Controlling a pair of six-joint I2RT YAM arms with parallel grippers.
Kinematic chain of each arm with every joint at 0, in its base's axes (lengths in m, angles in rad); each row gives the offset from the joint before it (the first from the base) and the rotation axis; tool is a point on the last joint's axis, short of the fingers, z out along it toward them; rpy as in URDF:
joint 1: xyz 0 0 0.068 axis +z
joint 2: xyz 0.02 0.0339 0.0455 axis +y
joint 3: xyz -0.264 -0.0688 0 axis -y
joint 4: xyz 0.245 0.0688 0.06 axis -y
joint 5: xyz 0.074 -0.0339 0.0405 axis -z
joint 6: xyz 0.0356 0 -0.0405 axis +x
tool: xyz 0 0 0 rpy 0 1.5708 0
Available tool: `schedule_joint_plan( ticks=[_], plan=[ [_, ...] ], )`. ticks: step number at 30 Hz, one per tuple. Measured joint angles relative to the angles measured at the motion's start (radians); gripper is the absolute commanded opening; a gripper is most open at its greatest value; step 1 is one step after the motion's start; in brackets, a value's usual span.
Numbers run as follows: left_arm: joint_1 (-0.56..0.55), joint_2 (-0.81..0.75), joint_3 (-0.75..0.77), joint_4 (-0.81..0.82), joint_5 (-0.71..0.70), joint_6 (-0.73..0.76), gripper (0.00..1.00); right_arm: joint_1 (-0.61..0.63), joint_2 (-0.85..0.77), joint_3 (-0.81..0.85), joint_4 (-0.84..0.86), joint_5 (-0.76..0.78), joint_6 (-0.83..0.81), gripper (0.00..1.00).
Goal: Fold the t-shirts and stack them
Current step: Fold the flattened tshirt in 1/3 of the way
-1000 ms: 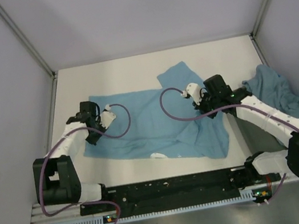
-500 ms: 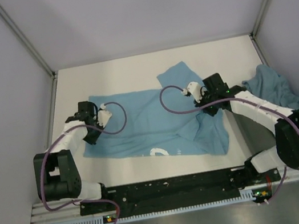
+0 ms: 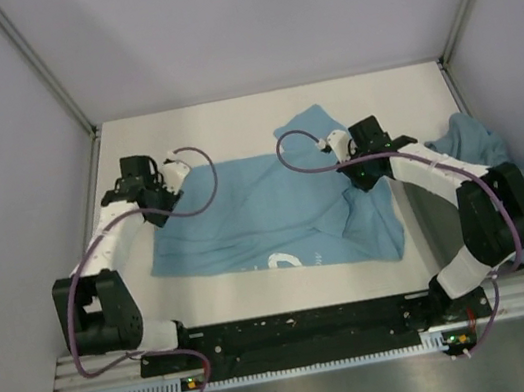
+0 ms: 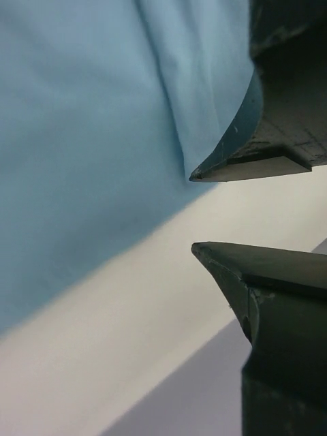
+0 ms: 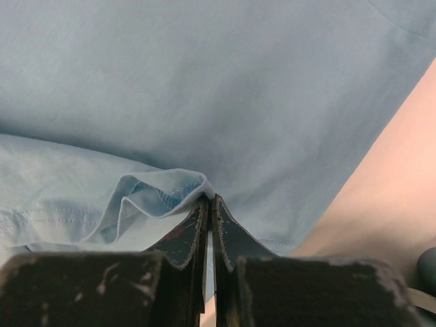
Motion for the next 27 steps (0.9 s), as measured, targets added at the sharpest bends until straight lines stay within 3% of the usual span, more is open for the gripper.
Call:
schedule_joint_plan(
  ticks=[3,6,16,21,27],
  plan=[
    [-0.129,-0.134,-0.091,-0.025,0.103,0.124,0.37,-0.003,0.012,0.005,0.006,0.004,0.026,0.00],
    [-0.227,-0.192,-0.160,-0.084,0.178,0.210,0.38,-0.003,0.025,0.005,0.007,0.005,0.045,0.00],
    [-0.243,-0.043,-0.223,-0.116,0.236,0.323,0.42,-0.004,0.046,0.005,0.007,0.015,0.055,0.00],
    [-0.245,0.020,-0.228,-0.055,0.206,0.303,0.17,-0.004,0.046,0.005,0.007,0.023,0.055,0.00],
    [-0.245,0.049,-0.219,-0.008,0.168,0.251,0.11,-0.004,0.045,0.005,0.007,0.023,0.054,0.00]
  ],
)
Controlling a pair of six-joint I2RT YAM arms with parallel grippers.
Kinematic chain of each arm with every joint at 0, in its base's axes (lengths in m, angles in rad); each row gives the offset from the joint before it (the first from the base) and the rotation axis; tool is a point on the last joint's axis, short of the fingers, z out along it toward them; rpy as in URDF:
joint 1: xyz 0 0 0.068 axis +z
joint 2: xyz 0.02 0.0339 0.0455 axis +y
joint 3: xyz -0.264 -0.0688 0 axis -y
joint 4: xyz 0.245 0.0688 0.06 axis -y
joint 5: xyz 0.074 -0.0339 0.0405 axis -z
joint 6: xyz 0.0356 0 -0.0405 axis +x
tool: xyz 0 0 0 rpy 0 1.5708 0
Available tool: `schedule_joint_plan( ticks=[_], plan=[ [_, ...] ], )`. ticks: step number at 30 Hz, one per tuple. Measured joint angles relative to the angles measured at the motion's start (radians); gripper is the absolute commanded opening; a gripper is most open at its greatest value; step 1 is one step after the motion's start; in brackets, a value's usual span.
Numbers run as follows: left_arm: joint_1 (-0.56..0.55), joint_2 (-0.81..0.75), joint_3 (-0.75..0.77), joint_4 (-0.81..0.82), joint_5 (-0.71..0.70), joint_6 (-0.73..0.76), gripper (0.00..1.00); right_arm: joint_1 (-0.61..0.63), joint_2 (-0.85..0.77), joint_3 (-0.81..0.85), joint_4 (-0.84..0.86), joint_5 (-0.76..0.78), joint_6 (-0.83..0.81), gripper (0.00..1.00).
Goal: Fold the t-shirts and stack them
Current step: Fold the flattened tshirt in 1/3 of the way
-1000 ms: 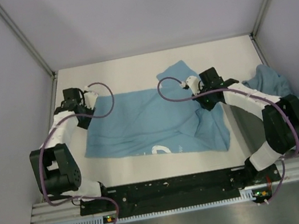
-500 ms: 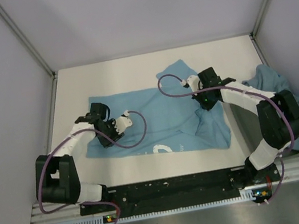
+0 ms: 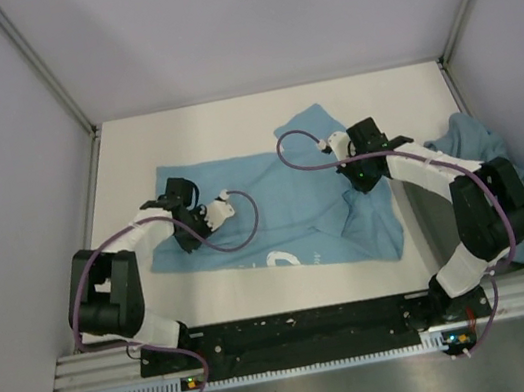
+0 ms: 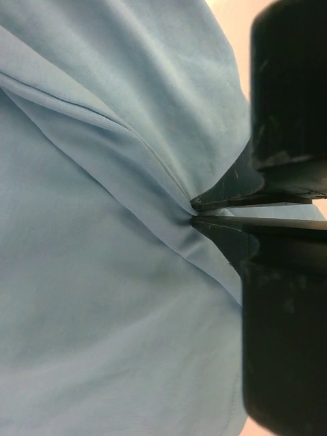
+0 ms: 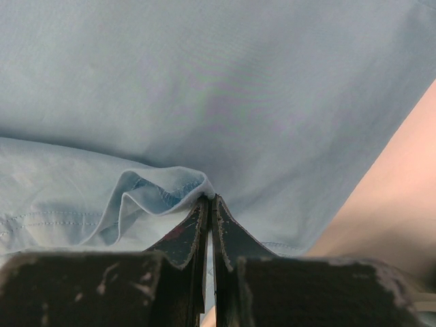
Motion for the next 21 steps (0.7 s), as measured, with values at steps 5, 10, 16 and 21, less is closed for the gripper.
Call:
schedule_joint_plan(
  ticks=[5,10,16,21],
  plan=[
    [0.006,0.000,0.003,0.024,-0.011,-0.014,0.19,0.000,0.000,0.000,0.000,0.000,-0.002,0.00],
    [0.022,0.005,0.021,0.047,-0.037,-0.029,0.22,0.000,0.000,0.000,-0.001,0.000,-0.003,0.00],
    [0.025,0.040,0.032,0.107,-0.110,-0.036,0.00,0.000,0.000,0.000,-0.003,0.000,-0.003,0.00],
    [0.028,0.043,0.041,0.151,-0.151,-0.057,0.00,0.000,0.000,0.000,-0.008,0.000,-0.003,0.00]
  ],
)
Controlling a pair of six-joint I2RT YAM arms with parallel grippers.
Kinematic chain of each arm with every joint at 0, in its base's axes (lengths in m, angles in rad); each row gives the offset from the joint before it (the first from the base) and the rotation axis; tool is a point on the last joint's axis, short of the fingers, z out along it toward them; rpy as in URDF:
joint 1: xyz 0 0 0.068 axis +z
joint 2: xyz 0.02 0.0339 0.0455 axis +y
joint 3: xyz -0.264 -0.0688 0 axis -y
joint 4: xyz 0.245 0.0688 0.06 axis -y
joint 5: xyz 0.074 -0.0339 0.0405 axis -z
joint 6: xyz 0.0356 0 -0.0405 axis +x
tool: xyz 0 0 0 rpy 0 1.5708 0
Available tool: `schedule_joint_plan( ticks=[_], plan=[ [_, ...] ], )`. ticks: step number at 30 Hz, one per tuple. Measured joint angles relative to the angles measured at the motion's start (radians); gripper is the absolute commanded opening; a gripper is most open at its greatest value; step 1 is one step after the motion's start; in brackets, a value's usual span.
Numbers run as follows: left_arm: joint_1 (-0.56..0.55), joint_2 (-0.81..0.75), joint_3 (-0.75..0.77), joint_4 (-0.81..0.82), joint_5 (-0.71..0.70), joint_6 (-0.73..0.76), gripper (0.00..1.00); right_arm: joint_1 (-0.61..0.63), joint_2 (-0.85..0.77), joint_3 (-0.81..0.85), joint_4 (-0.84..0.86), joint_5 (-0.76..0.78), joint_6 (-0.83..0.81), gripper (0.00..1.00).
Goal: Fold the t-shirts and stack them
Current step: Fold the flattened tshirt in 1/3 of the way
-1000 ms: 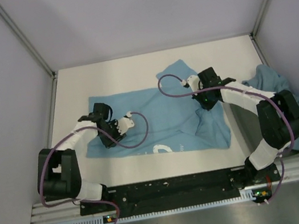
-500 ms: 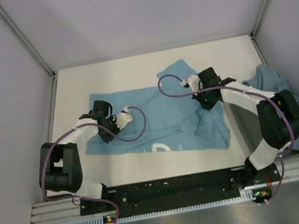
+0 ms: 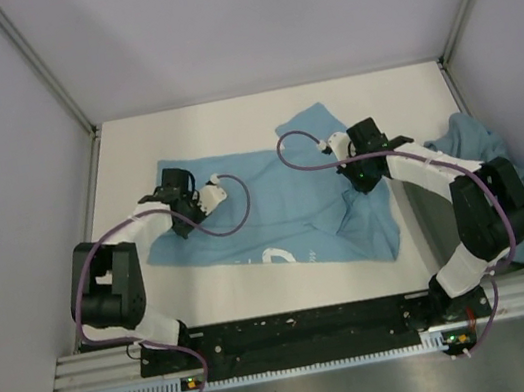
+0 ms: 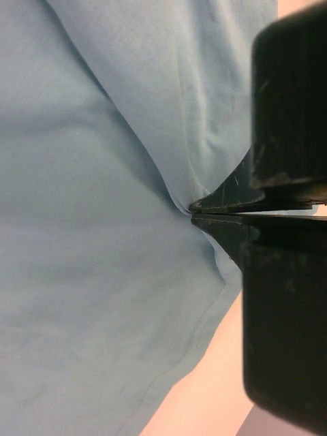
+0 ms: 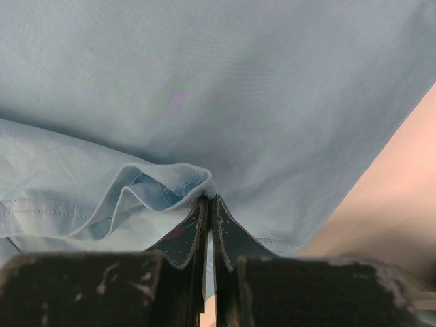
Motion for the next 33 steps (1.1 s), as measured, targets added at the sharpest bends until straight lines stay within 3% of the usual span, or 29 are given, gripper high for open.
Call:
schedule_joint_plan(
  ticks=[8,19,22,25,27,29,33],
  plan=[
    [0.005,0.011,0.084,0.010,0.014,-0.071,0.00,-0.039,-0.002,0.013,0.004,0.002,0.020,0.00],
    [0.016,0.084,0.091,0.062,-0.083,-0.115,0.00,-0.053,-0.029,0.069,0.031,-0.008,0.018,0.00],
    [0.017,0.100,0.096,0.074,-0.099,-0.121,0.13,-0.053,-0.013,0.094,0.034,-0.008,0.010,0.00],
    [0.017,0.110,0.100,0.093,-0.120,-0.132,0.19,-0.053,0.034,0.124,0.038,-0.008,0.003,0.03],
    [0.017,0.115,0.110,0.106,-0.144,-0.137,0.30,-0.053,0.067,0.141,0.038,-0.005,0.003,0.12],
    [0.019,0.130,0.134,0.125,-0.179,-0.143,0.40,-0.053,0.107,0.168,0.035,0.004,0.006,0.32],
    [0.046,0.166,0.203,0.147,-0.238,-0.154,0.54,-0.053,0.179,0.264,0.019,0.106,0.053,0.46]
  ],
)
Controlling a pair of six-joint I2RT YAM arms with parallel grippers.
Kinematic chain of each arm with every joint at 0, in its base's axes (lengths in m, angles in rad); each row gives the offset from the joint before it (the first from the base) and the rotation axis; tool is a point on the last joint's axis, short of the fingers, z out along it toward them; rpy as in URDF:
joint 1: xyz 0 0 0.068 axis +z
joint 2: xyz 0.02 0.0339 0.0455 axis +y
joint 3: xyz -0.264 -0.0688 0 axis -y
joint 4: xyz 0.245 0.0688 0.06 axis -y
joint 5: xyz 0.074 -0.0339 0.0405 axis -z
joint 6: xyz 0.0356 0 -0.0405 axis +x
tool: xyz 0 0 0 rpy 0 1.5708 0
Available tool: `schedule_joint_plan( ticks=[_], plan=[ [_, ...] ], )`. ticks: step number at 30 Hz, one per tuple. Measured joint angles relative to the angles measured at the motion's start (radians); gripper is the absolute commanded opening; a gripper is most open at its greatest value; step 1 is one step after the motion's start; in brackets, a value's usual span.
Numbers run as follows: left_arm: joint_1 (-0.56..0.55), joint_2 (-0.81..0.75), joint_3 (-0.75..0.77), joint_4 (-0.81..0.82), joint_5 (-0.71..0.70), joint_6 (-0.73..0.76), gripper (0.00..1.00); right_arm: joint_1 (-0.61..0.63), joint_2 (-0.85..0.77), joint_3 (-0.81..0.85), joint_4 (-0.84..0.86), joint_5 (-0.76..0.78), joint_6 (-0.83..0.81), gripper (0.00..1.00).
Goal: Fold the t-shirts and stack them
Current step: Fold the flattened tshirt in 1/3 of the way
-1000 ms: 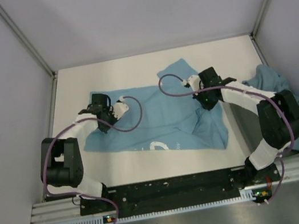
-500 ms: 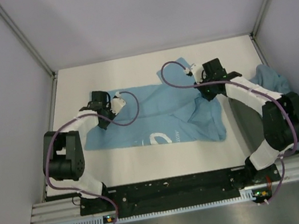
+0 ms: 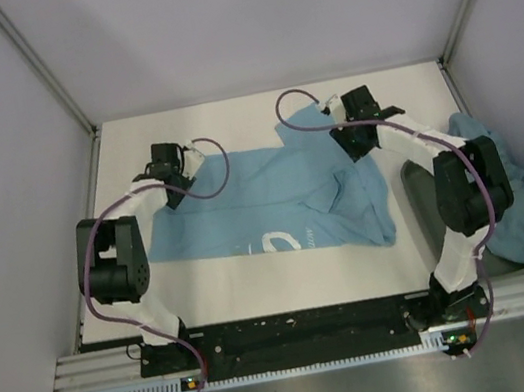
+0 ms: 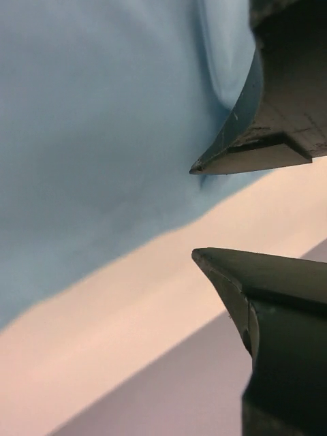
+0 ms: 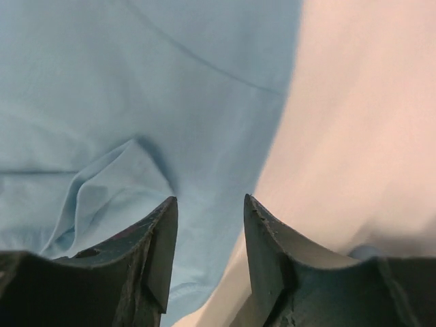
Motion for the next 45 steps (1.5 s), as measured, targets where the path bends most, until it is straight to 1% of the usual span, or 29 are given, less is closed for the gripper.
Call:
schedule_joint_plan(
  ticks=[3,4,7,8,11,14,16,19,23,25,26,27,28,30,31,37,40,43,44,45],
  plan=[
    [0.053,0.005,0.064,-0.011,-0.014,-0.007,0.59,-0.001,0.016,0.098,-0.061,0.101,0.079,0.48],
    [0.075,-0.002,0.080,-0.015,-0.011,-0.007,0.61,-0.001,0.011,0.121,-0.079,0.122,0.103,0.53],
    [0.124,-0.066,0.079,-0.043,0.028,0.016,0.61,-0.001,-0.054,0.143,-0.147,0.147,0.208,0.56],
    [0.135,-0.107,0.059,-0.057,0.048,0.035,0.61,-0.001,-0.086,0.136,-0.167,0.146,0.235,0.61],
    [0.137,-0.251,-0.035,-0.105,0.120,0.112,0.61,-0.001,-0.243,0.045,-0.237,0.121,0.352,0.64],
    [0.128,-0.396,-0.169,-0.158,0.204,0.214,0.61,-0.001,-0.391,-0.087,-0.294,0.079,0.452,0.59],
    [0.126,-0.443,-0.243,-0.190,0.242,0.270,0.62,-0.001,-0.450,-0.166,-0.317,0.052,0.504,0.56],
    [0.126,-0.444,-0.328,-0.234,0.272,0.344,0.62,-0.001,-0.497,-0.294,-0.355,-0.008,0.580,0.55],
    [0.126,-0.425,-0.398,-0.226,0.282,0.412,0.62,-0.001,-0.522,-0.434,-0.356,-0.096,0.652,0.51],
    [0.126,-0.418,-0.419,-0.206,0.282,0.430,0.56,-0.001,-0.526,-0.481,-0.326,-0.150,0.676,0.40],
    [0.126,-0.412,-0.427,-0.192,0.280,0.437,0.46,0.000,-0.525,-0.503,-0.306,-0.170,0.687,0.33],
    [0.126,-0.404,-0.430,-0.182,0.276,0.438,0.34,-0.001,-0.520,-0.517,-0.290,-0.178,0.697,0.25],
    [0.126,-0.399,-0.430,-0.171,0.273,0.435,0.25,-0.001,-0.514,-0.524,-0.282,-0.177,0.704,0.23],
    [0.126,-0.385,-0.430,-0.143,0.258,0.427,0.00,-0.004,-0.493,-0.529,-0.269,-0.162,0.715,0.01],
    [0.126,-0.377,-0.430,-0.135,0.250,0.423,0.00,-0.010,-0.482,-0.529,-0.263,-0.156,0.717,0.00],
    [0.125,-0.371,-0.443,-0.139,0.175,0.406,0.00,-0.068,-0.467,-0.530,-0.253,-0.105,0.719,0.00],
    [0.125,-0.379,-0.443,-0.190,0.142,0.386,0.00,-0.073,-0.467,-0.529,-0.269,-0.079,0.719,0.00],
    [0.124,-0.410,-0.443,-0.269,0.123,0.367,0.00,-0.076,-0.447,-0.526,-0.290,-0.089,0.716,0.00],
    [0.124,-0.421,-0.443,-0.296,0.119,0.362,0.04,-0.077,-0.428,-0.526,-0.295,-0.097,0.713,0.02],
    [0.124,-0.427,-0.443,-0.321,0.115,0.356,0.17,-0.077,-0.404,-0.526,-0.298,-0.104,0.710,0.12]
  ],
)
